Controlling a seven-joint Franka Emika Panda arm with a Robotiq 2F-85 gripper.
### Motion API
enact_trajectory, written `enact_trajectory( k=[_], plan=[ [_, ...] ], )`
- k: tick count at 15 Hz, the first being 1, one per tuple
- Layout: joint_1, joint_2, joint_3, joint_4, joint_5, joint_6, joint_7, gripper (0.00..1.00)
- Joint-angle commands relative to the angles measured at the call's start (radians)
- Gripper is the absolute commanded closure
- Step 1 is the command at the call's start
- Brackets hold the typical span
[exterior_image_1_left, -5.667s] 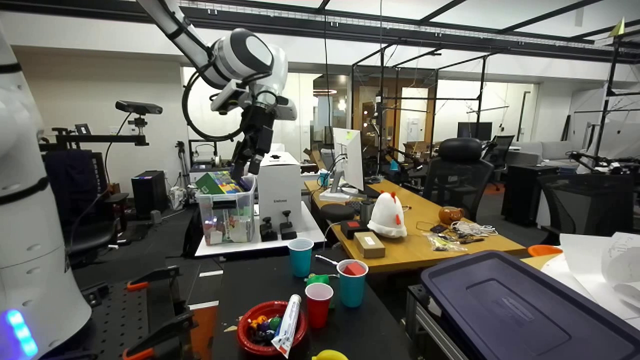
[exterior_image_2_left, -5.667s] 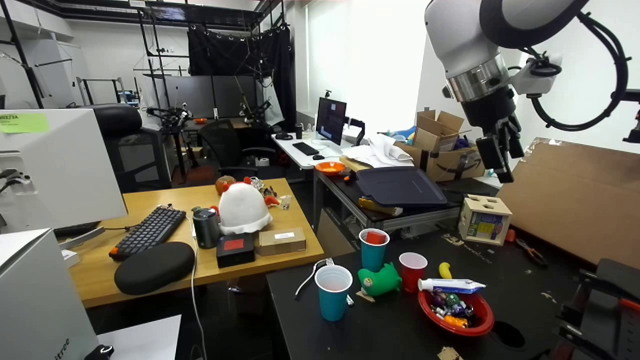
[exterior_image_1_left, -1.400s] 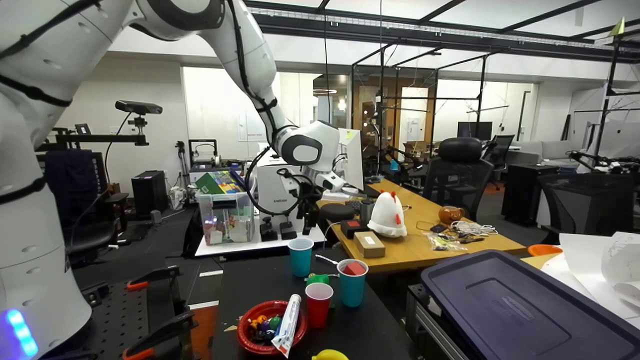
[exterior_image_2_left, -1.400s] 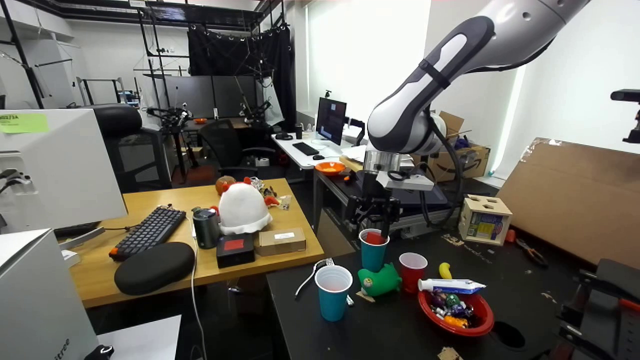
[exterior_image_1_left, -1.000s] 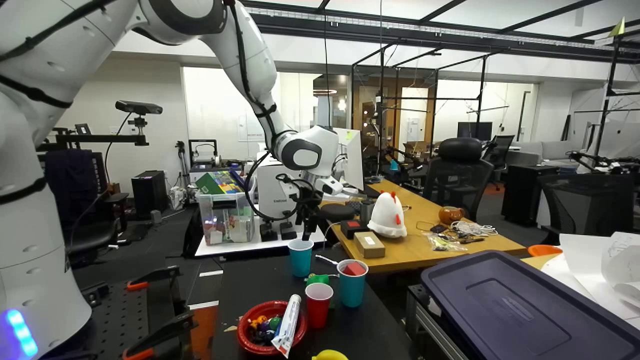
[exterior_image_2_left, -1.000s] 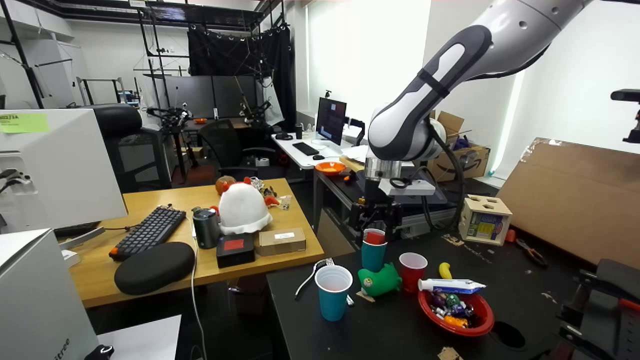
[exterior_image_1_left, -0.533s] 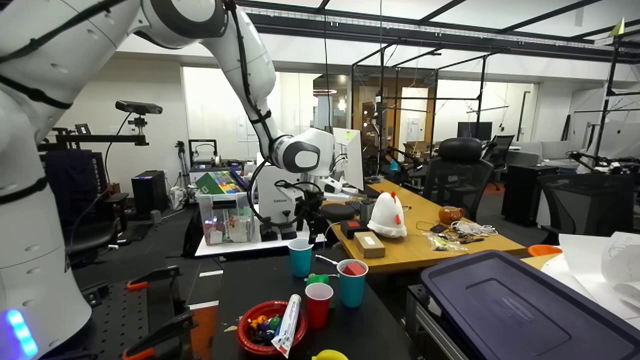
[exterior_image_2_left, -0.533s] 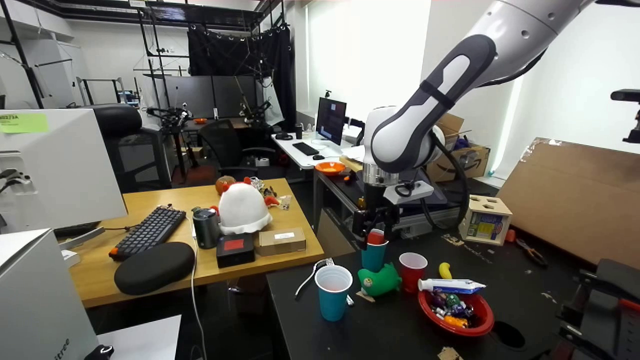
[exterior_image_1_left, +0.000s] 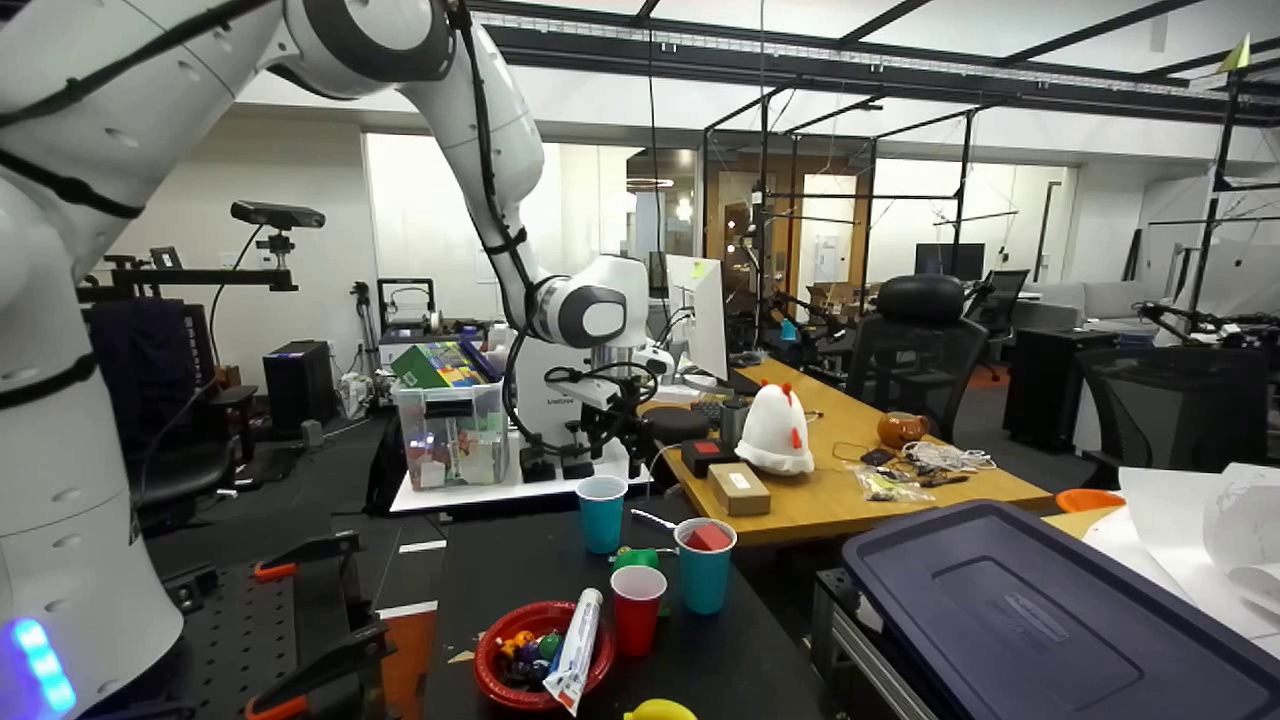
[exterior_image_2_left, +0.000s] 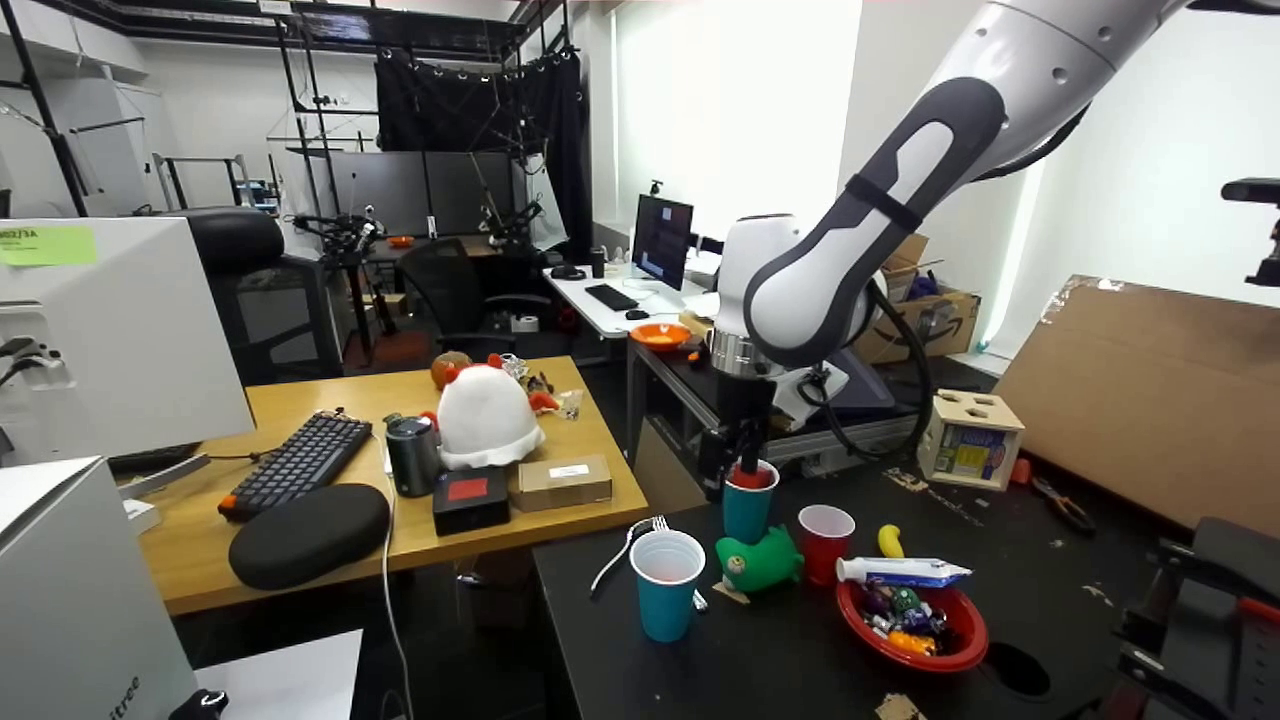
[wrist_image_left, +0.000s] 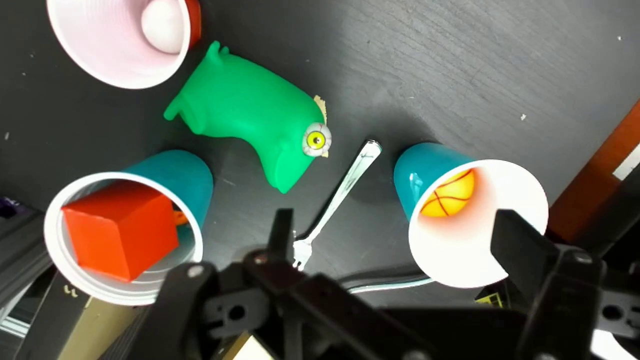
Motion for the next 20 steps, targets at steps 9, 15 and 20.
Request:
enact_trajectory(
  k=[9, 15, 20],
  plan=[
    [-0.196, -0.011, 0.032, -0.097, 0.109, 0.003, -0.075, 0.00],
    [-0.315, 0.028, 0.019, -0.083, 0.293, -0.113, -0.039, 0.00],
    [-0.414, 0.065, 0.011, -0.093, 0.448, -0.137, -0.026, 0.00]
  ],
)
